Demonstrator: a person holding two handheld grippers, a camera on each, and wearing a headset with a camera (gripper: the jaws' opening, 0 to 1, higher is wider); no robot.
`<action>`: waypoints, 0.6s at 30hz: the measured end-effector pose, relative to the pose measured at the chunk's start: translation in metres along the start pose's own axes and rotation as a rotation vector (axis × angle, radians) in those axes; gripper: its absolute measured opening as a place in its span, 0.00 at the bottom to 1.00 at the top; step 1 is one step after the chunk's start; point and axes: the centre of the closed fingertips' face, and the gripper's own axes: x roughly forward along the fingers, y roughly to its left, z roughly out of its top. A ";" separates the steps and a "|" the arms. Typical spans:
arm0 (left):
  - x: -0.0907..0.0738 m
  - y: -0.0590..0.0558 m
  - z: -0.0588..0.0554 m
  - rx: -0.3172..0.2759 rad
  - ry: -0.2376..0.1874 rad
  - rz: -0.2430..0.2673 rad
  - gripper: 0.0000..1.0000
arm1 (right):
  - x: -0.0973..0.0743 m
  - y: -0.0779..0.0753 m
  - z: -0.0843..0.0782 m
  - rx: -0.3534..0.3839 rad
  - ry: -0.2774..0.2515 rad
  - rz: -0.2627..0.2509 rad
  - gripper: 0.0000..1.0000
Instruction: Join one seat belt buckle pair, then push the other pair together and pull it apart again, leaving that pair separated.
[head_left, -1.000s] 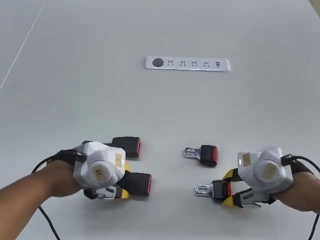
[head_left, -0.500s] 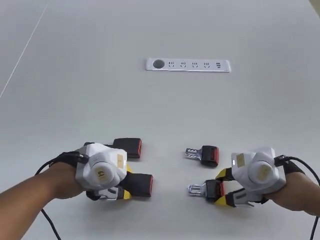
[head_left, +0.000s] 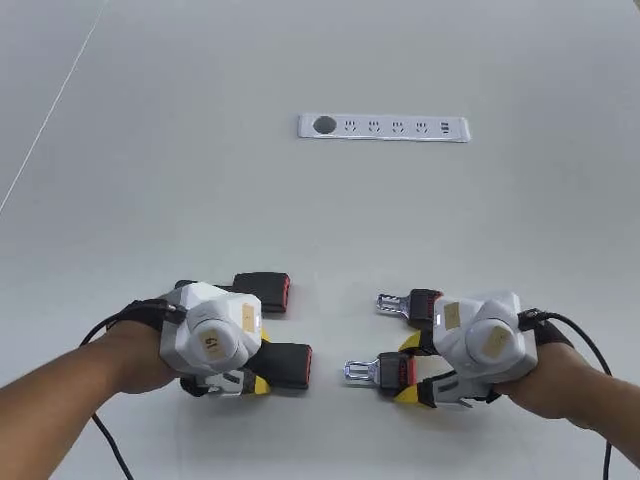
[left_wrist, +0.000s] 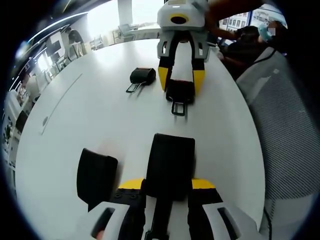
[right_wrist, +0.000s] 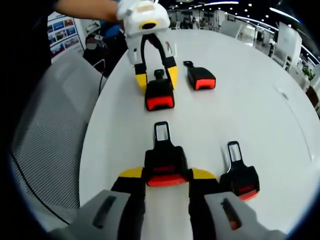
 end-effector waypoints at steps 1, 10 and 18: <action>0.000 0.000 0.000 -0.006 0.001 0.000 0.32 | 0.002 0.000 0.003 -0.007 -0.002 -0.003 0.31; 0.000 0.000 0.000 0.000 0.011 0.006 0.32 | 0.011 0.000 0.018 -0.001 -0.010 -0.011 0.31; 0.000 -0.001 0.000 -0.005 0.026 0.011 0.32 | 0.020 0.004 0.029 -0.052 0.000 -0.010 0.31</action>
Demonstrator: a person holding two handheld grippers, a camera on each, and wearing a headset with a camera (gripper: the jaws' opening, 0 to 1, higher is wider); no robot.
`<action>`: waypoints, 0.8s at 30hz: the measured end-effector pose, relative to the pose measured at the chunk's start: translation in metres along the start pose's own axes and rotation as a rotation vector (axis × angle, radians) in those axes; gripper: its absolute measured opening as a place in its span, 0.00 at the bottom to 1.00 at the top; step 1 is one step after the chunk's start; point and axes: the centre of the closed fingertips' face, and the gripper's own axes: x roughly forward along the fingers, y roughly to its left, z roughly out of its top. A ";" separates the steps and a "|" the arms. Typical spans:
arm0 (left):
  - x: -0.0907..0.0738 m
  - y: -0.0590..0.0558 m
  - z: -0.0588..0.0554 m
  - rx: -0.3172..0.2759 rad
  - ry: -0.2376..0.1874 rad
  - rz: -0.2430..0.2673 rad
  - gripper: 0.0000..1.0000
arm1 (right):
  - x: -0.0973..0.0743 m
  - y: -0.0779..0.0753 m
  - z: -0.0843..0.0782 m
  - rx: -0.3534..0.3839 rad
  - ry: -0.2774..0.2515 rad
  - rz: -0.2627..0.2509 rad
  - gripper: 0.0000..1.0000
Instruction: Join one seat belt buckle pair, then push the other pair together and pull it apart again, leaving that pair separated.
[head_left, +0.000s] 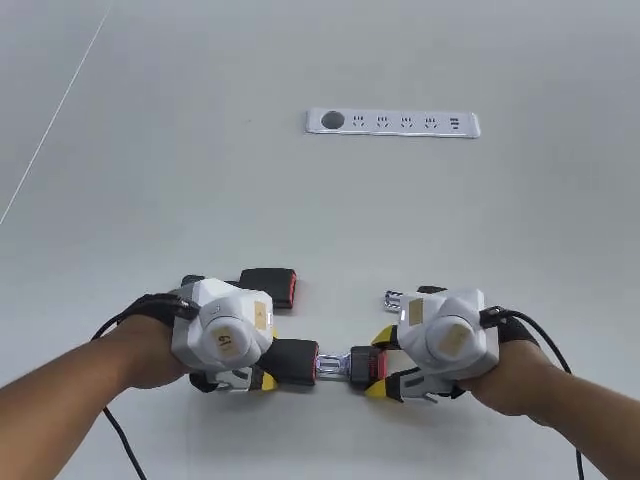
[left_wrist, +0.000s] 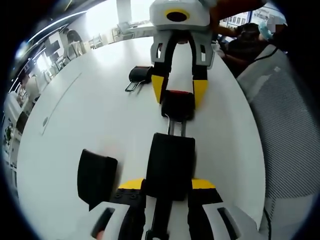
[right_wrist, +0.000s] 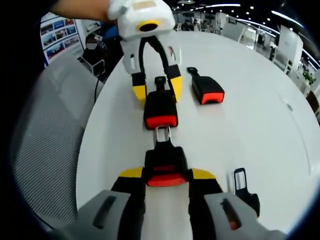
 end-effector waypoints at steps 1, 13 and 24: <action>0.000 0.000 0.000 0.005 -0.001 -0.001 0.32 | 0.000 0.001 0.001 0.007 0.000 -0.004 0.31; 0.003 -0.001 0.000 0.016 0.005 0.006 0.32 | 0.007 -0.001 0.013 0.035 -0.044 -0.031 0.31; 0.005 0.000 -0.002 0.055 0.016 -0.007 0.31 | 0.021 -0.002 0.026 0.062 -0.062 -0.010 0.30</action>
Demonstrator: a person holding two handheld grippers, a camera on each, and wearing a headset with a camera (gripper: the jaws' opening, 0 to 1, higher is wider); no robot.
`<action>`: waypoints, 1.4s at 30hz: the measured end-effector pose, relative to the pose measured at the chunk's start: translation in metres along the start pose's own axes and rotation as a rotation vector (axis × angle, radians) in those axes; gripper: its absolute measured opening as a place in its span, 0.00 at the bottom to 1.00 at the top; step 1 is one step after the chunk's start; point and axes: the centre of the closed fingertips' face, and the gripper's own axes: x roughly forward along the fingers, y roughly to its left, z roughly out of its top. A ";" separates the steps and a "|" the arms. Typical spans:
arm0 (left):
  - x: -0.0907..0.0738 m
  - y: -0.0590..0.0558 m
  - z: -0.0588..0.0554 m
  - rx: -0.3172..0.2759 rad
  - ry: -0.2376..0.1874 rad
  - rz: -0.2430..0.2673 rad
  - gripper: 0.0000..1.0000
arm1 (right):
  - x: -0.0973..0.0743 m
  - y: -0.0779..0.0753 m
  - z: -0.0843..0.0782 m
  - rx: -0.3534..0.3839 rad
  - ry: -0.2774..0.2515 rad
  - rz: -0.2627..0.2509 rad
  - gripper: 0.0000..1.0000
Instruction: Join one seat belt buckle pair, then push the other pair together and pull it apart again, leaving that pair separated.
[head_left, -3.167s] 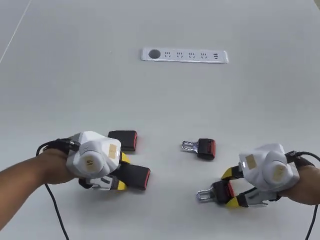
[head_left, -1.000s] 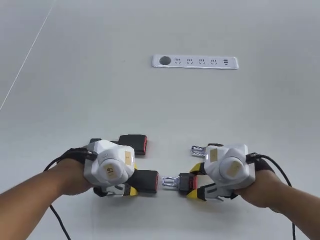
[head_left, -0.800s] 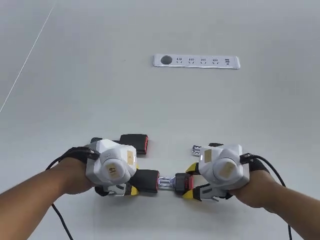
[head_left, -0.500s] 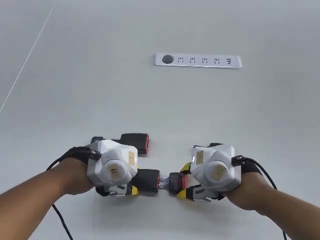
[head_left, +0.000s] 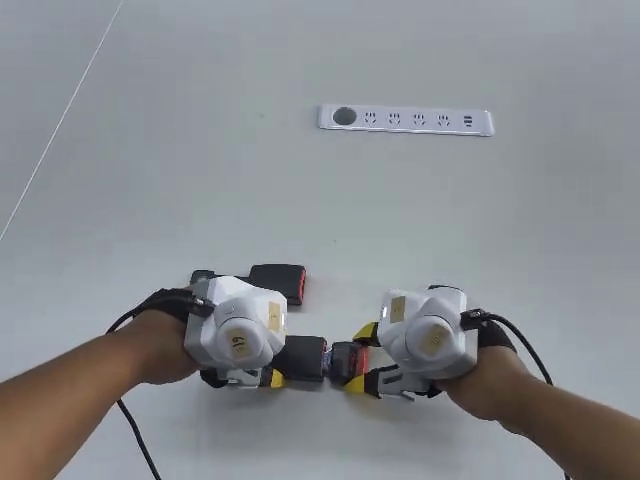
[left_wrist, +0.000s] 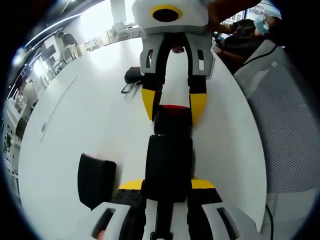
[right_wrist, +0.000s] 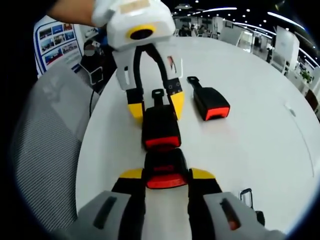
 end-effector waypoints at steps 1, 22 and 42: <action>0.000 0.000 0.000 0.002 0.002 -0.001 0.31 | 0.000 0.001 0.000 -0.007 0.005 -0.005 0.30; -0.004 -0.001 0.000 0.015 -0.129 -0.012 0.31 | -0.006 0.000 -0.001 -0.077 -0.078 -0.045 0.30; -0.007 -0.001 0.002 0.042 -0.150 -0.036 0.30 | -0.008 0.001 -0.001 -0.049 -0.137 -0.067 0.30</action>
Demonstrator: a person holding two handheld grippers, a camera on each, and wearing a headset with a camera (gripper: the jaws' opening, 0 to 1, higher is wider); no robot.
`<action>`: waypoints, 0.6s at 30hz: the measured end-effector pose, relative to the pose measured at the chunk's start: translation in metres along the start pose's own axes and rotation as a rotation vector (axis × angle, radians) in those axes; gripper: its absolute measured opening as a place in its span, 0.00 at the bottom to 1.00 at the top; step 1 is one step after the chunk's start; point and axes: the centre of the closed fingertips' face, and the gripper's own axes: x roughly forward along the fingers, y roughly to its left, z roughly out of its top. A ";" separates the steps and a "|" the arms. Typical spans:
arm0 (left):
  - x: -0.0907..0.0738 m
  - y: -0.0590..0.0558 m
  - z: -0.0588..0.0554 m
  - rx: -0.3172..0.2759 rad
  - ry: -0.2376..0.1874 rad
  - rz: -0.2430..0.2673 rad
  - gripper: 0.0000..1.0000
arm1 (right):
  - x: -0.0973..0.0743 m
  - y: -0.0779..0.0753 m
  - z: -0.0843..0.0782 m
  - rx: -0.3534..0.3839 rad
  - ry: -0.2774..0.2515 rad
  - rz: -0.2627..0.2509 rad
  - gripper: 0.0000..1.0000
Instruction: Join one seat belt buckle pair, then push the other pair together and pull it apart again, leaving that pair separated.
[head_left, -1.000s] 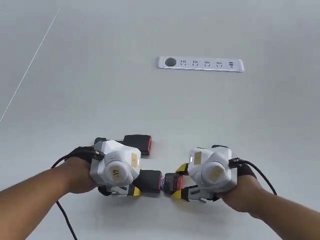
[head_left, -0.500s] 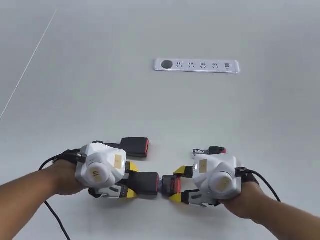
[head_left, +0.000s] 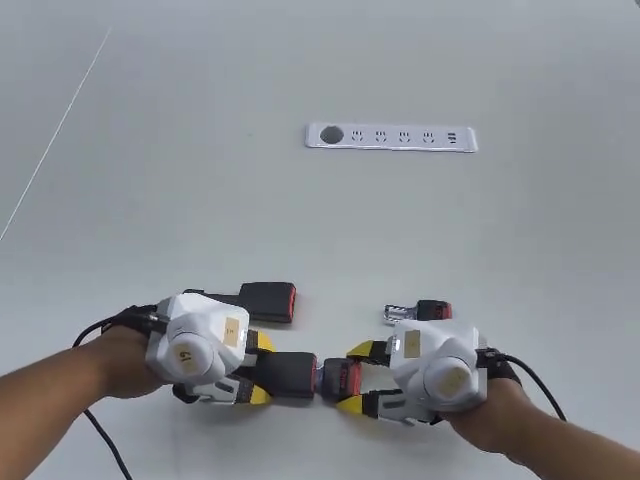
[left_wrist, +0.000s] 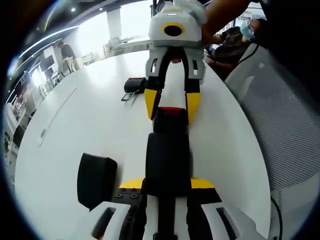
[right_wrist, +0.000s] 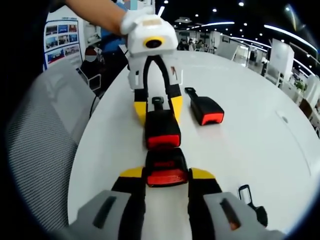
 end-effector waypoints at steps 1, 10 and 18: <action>0.000 0.000 0.000 0.000 -0.001 0.001 0.30 | 0.000 0.000 0.000 0.007 -0.003 -0.001 0.30; 0.000 0.001 -0.001 0.002 0.002 -0.002 0.31 | -0.001 0.001 0.000 0.027 -0.015 -0.008 0.30; 0.001 -0.002 0.004 0.000 0.044 0.008 0.33 | 0.000 0.003 0.000 0.025 0.001 -0.010 0.33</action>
